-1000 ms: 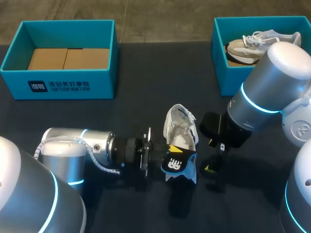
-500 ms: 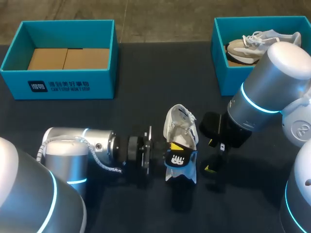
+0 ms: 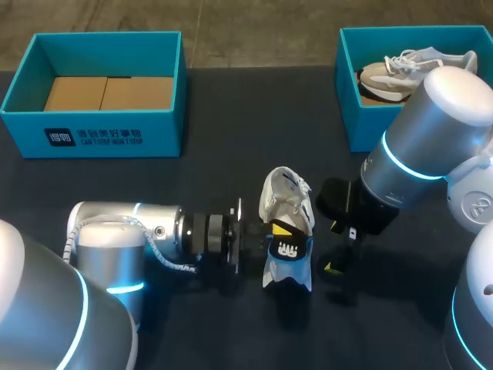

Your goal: Take the shoe out of the shoebox, open the shoe tongue, remove and reinsert the insole, then place the shoe into the shoebox

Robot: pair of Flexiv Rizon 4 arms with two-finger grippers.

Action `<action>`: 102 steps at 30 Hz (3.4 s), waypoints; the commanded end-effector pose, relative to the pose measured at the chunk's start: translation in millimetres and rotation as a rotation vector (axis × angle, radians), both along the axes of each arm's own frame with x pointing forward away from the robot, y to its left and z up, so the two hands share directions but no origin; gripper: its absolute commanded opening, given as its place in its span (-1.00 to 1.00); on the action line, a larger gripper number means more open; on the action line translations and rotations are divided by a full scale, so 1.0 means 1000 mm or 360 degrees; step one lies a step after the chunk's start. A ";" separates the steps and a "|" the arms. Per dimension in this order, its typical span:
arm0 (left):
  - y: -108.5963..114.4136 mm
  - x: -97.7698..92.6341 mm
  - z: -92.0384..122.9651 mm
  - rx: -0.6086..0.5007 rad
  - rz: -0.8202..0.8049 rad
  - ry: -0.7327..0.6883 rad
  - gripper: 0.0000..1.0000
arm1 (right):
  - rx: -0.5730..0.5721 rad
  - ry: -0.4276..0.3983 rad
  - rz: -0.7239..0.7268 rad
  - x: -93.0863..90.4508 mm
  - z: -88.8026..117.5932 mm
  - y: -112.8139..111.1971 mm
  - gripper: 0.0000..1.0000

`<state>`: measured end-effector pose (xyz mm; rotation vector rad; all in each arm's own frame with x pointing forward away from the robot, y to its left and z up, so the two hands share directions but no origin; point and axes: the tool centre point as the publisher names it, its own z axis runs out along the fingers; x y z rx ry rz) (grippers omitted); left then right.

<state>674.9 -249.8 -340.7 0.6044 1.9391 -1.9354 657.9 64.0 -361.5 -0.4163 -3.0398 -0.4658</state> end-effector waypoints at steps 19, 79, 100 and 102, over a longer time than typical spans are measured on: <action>0.000 -0.007 -0.001 0.0050 0.0010 0.0041 -1.00 | -0.0002 -0.0003 -0.0002 -0.001 -0.001 0.000 1.00; -0.012 -0.017 0.028 0.0267 0.0021 -0.0015 -0.42 | -0.0002 -0.0003 -0.0002 -0.001 -0.001 0.000 1.00; -0.017 -0.014 0.018 0.0329 -0.0003 -0.0001 -1.00 | -0.0002 -0.0003 -0.0002 -0.001 -0.001 0.000 1.00; -0.016 -0.014 0.017 0.0323 -0.0011 0.0000 -1.00 | -0.0002 -0.0003 -0.0002 -0.001 -0.001 0.000 1.00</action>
